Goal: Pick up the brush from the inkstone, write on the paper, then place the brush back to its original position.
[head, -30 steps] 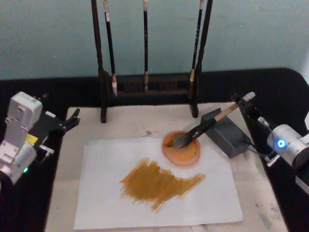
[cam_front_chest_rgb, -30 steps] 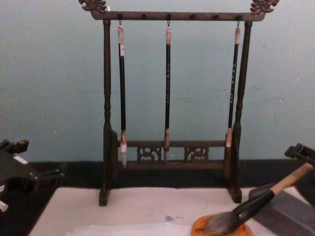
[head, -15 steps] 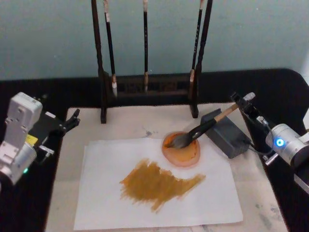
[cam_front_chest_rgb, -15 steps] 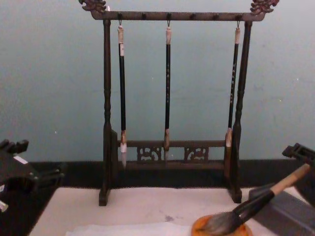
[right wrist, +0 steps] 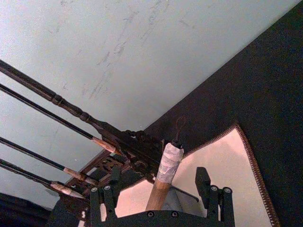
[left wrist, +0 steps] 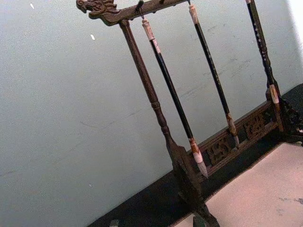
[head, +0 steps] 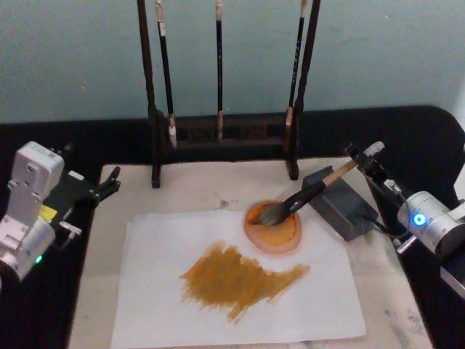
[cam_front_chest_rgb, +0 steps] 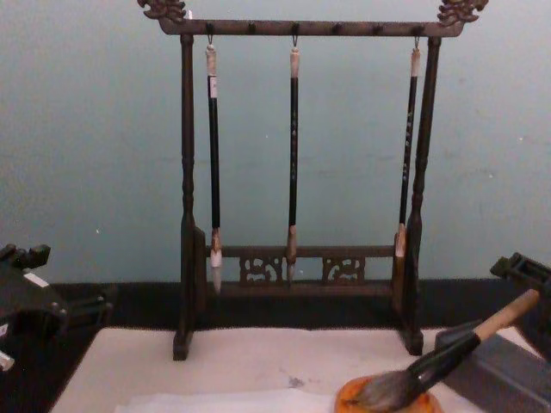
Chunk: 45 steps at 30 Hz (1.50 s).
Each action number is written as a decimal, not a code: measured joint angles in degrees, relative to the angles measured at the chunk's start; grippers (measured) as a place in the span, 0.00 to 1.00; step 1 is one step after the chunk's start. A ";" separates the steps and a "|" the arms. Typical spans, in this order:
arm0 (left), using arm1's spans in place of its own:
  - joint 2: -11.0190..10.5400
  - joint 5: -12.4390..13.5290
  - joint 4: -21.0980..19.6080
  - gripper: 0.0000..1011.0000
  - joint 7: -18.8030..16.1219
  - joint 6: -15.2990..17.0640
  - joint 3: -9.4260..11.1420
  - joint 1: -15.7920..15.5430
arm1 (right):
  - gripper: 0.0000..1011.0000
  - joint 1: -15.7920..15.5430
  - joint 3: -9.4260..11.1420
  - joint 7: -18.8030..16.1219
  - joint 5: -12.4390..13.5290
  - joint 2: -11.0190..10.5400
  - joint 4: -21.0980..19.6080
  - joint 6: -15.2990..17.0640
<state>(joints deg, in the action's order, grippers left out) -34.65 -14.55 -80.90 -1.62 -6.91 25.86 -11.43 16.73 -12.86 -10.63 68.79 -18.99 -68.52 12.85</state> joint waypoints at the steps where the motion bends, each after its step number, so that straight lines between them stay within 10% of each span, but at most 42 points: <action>1: 0.00 0.00 0.00 1.00 0.00 0.00 0.00 0.00 | 0.99 0.00 0.01 0.00 0.00 0.01 -0.01 0.01; 16: 0.00 0.00 0.00 1.00 0.00 0.00 0.00 0.00 | 0.95 0.03 0.19 0.03 -0.01 0.08 -0.01 0.13; 40: 0.00 0.00 0.00 1.00 0.00 0.00 0.00 0.00 | 0.21 0.03 0.27 0.04 -0.07 0.10 -0.01 0.21; 45: 0.00 0.00 0.00 1.00 0.00 0.00 0.00 0.00 | 0.18 0.03 0.27 0.03 -0.05 0.11 -0.01 0.20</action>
<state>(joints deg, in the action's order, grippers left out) -34.65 -14.55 -80.90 -1.62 -6.91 25.86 -11.43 16.76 -12.59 -10.60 68.74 -18.89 -68.53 13.05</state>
